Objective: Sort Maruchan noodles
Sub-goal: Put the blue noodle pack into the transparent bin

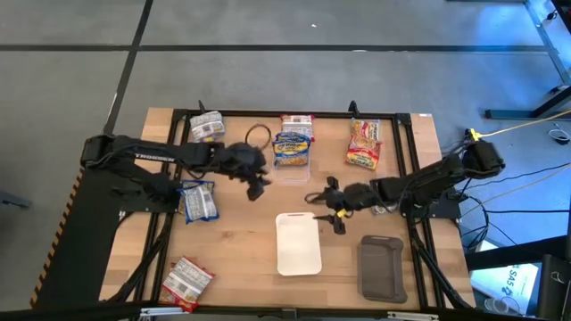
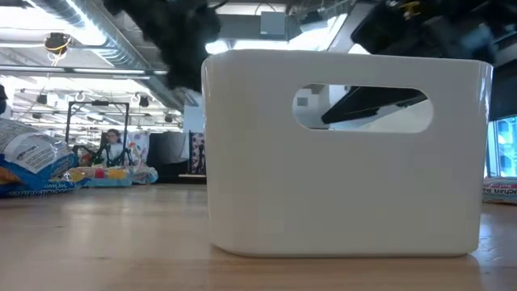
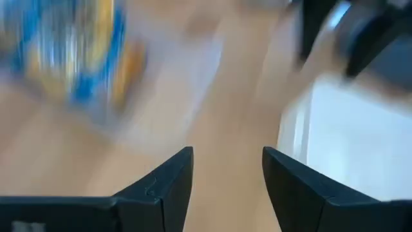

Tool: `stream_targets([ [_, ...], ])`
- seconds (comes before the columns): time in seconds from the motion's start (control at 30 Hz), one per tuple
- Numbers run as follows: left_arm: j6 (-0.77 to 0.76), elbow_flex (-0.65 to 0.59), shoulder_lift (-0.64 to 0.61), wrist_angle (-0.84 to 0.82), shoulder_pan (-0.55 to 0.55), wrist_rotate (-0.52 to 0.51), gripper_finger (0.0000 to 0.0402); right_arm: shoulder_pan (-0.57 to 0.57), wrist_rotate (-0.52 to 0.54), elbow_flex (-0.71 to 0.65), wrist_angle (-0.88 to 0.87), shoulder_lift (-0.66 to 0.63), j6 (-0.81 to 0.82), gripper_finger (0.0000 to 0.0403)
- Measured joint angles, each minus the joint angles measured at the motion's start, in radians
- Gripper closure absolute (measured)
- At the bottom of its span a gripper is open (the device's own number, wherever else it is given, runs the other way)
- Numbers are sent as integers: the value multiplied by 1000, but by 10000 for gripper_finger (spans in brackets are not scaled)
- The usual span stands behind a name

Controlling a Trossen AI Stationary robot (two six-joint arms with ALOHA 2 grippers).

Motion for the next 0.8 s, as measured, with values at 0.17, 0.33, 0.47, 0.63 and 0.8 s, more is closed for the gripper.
stream_targets([
  [0.17, -379, 142, -1, -593, -121, -23, 222, 84, 124, 0, 1, 0, 25, 155],
  [0.33, -785, 159, -67, -945, -269, -9, 223, 129, 175, 0, 12, 0, 37, 155],
  [0.47, -1032, 124, -148, -1012, -389, -19, 223, 161, 202, 0, 18, 0, 39, 155],
  [0.63, -1272, -3, -260, -983, -491, 1, 223, 174, 204, 0, 19, 0, 37, 155],
  [0.8, -1387, -133, -333, -914, -530, 3, 223, 173, 205, 0, 15, 0, 32, 155],
])
